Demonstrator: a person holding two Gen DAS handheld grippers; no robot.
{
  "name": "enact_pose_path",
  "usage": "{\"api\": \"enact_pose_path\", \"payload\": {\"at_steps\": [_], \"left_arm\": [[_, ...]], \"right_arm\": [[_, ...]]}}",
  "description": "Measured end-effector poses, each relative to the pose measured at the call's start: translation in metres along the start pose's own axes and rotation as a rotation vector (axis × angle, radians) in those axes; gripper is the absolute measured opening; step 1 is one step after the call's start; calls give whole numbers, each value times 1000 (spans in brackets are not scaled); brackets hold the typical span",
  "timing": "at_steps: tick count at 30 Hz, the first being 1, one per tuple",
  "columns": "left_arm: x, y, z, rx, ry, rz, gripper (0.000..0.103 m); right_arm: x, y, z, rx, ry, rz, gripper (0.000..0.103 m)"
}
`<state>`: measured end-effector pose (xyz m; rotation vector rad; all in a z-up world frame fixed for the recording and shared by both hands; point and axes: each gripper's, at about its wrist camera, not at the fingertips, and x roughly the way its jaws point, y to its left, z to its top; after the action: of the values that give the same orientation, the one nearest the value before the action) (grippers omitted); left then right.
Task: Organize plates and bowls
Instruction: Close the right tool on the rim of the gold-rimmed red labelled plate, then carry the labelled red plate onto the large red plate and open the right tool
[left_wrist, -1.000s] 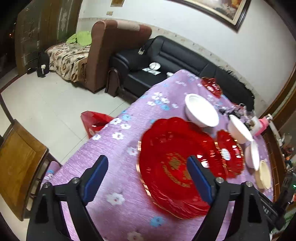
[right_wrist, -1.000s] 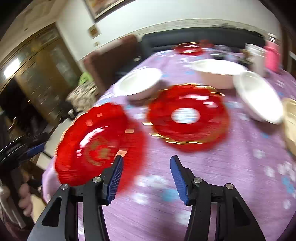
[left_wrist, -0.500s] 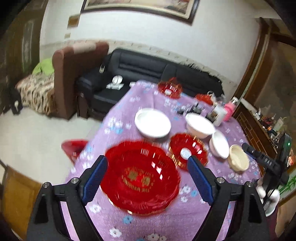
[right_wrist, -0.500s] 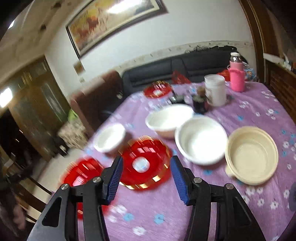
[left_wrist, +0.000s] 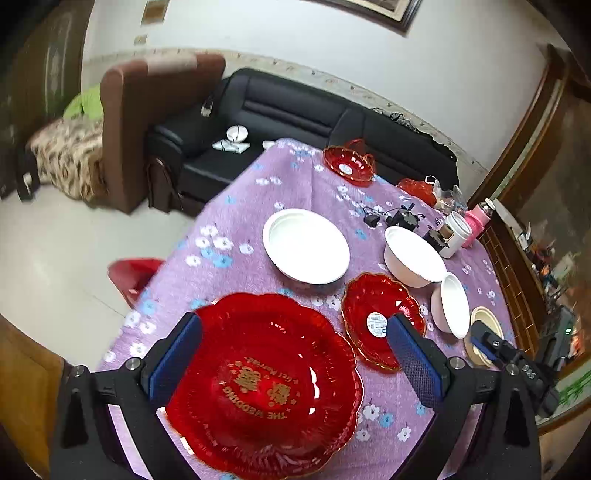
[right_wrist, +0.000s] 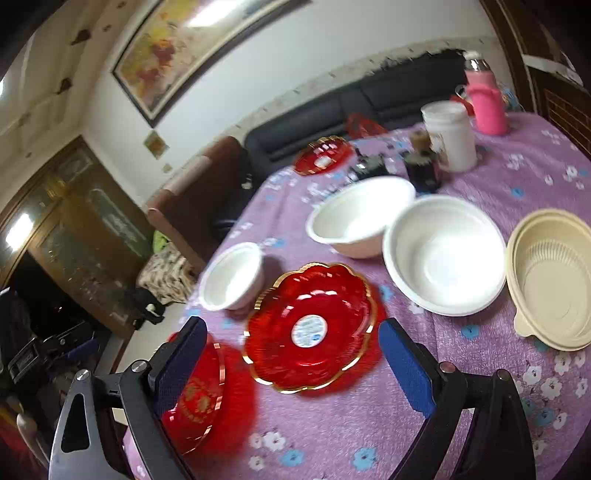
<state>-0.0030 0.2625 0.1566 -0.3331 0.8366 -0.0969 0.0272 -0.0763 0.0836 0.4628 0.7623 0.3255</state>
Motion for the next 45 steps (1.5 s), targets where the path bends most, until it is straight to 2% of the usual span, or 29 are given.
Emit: {"api": "enact_pose_path", "payload": {"at_steps": [5,8,10,12,14,16,17,18,20,23,27,32,38,44,45], "left_arm": [[36,-2,-5,-14,67,2,100],[49,-11,-9,3,92,-4,100],[56,-20,-11,20,101,-7,100],[65,-29,-12,26,112,-9,100],[73,-39,-14,27,126,-26,100],[80,-51,-16,35,138,-42,100],[83,-57,-18,41,144,-44,100],[84,-62,-19,47,149,-44,100],[84,-73,-22,61,158,-54,100],[79,-86,-28,95,161,-51,100],[80,-96,-35,114,178,-56,100],[99,-119,-56,149,252,-98,100],[129,-157,-83,219,341,-124,99],[160,-171,-99,231,403,-111,80],[165,-173,-102,242,413,-106,72]], "right_arm": [[36,-19,-8,54,58,-74,97],[57,-30,-18,97,105,-90,90],[69,-37,-23,112,137,-104,80],[81,-41,-26,124,159,-102,62],[90,-43,-27,136,166,-96,52],[93,-38,-27,103,145,-112,36],[95,-37,-28,91,150,-126,19],[96,-38,-30,87,154,-133,14],[92,-40,-32,100,175,-133,13],[76,-36,-35,51,188,-203,12],[43,-46,-48,30,243,-226,12],[-1,-74,-63,55,274,-249,12],[-22,-96,-71,73,272,-276,14],[-30,-108,-73,79,266,-283,14],[-31,-109,-74,77,264,-283,14]]}}
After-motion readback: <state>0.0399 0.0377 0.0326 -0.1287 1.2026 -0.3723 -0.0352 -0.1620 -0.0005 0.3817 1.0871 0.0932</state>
